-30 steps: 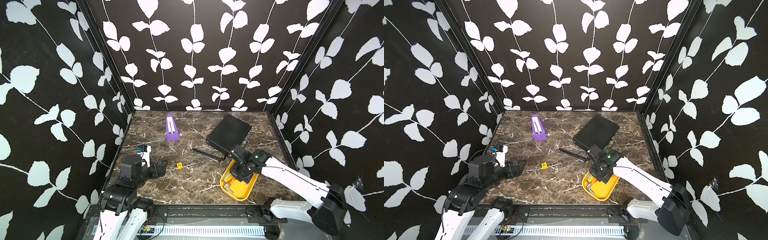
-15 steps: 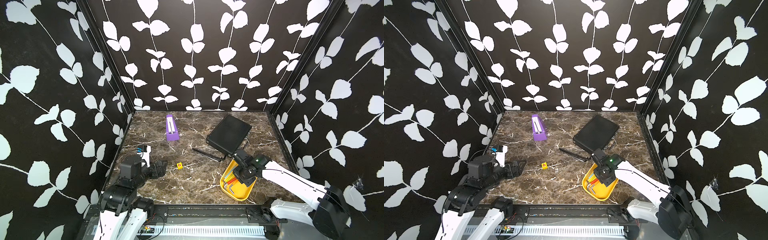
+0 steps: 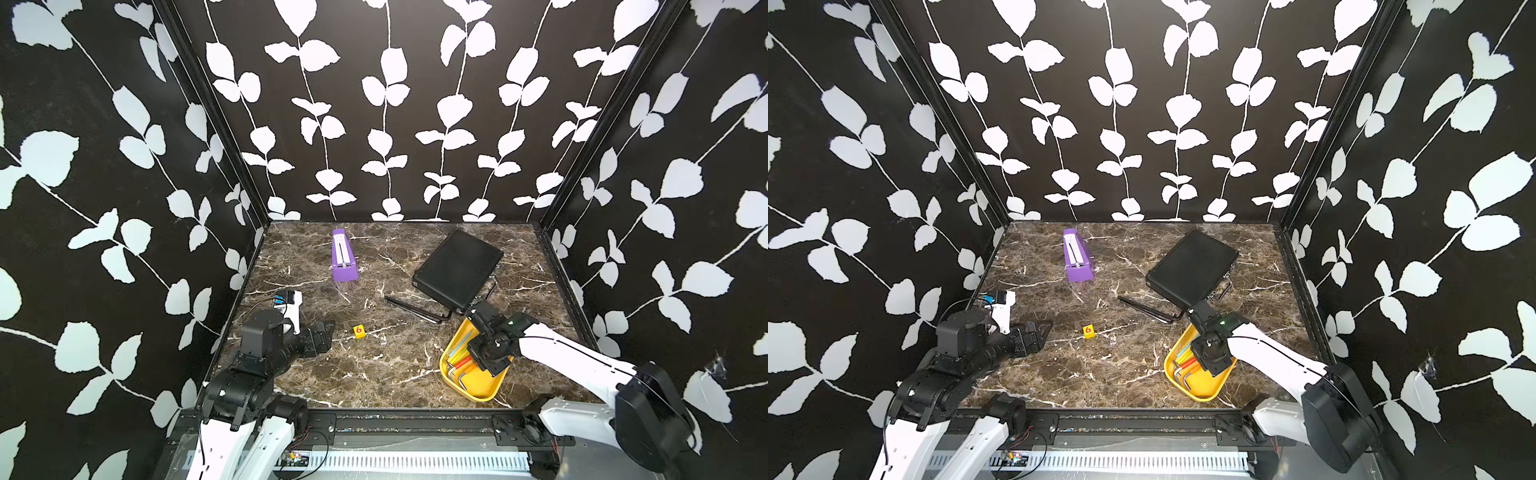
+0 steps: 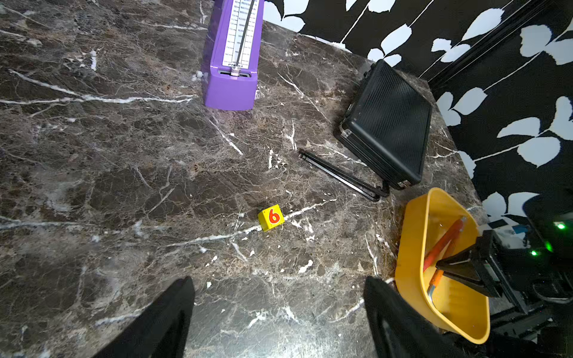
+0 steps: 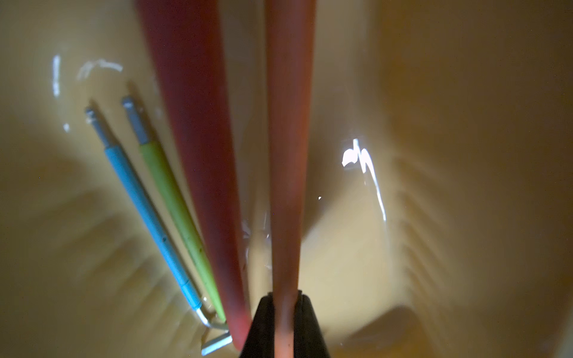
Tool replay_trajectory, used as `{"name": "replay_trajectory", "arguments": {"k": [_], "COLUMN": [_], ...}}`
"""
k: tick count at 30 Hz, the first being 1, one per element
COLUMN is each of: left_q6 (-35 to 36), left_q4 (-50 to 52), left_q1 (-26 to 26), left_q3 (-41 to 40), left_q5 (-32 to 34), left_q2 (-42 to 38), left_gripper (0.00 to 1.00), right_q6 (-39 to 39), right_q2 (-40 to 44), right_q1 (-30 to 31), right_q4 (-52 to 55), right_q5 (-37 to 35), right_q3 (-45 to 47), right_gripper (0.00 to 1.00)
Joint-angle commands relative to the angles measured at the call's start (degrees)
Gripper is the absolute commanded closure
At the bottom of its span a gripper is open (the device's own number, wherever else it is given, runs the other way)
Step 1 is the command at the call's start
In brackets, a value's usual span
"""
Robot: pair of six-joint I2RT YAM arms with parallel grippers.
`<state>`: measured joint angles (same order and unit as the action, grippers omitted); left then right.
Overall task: Put the hex key on the desktop into the storage box
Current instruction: Place the Allen key in the storage box.
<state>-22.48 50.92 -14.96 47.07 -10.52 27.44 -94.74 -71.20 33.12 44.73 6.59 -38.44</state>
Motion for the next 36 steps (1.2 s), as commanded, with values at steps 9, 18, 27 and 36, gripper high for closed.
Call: {"name": "replay_trajectory", "arguments": {"k": [9,18,27,36], "left_q6": [0.33,0.25,0.23,0.38], "left_q4": [-0.99,-0.99,-1.13,-1.19], "left_q1": [-0.18,-0.16,-0.17,-0.16], "left_q3": [-0.46,-0.57,-0.62,-0.66], "left_q5": [-0.11,0.15,0.07,-0.02], "left_q2": [0.55,0.33,0.4,0.42], "left_gripper": [0.13,0.14,0.14,0.13], "right_q6": [-1.34,3.27,6.77,10.76], "right_q2": [-6.1,-9.32,-5.14,-3.03], "right_q1": [-3.16,-3.23,-3.15,-2.98], "right_q4": [-1.62,2.04,9.81,14.43], "right_q5": [4.42,3.41,-1.74,-4.16], "right_q3": [-1.72,-5.35,-10.45,-14.64], "right_gripper": [1.0,1.0,0.79,0.71]}}
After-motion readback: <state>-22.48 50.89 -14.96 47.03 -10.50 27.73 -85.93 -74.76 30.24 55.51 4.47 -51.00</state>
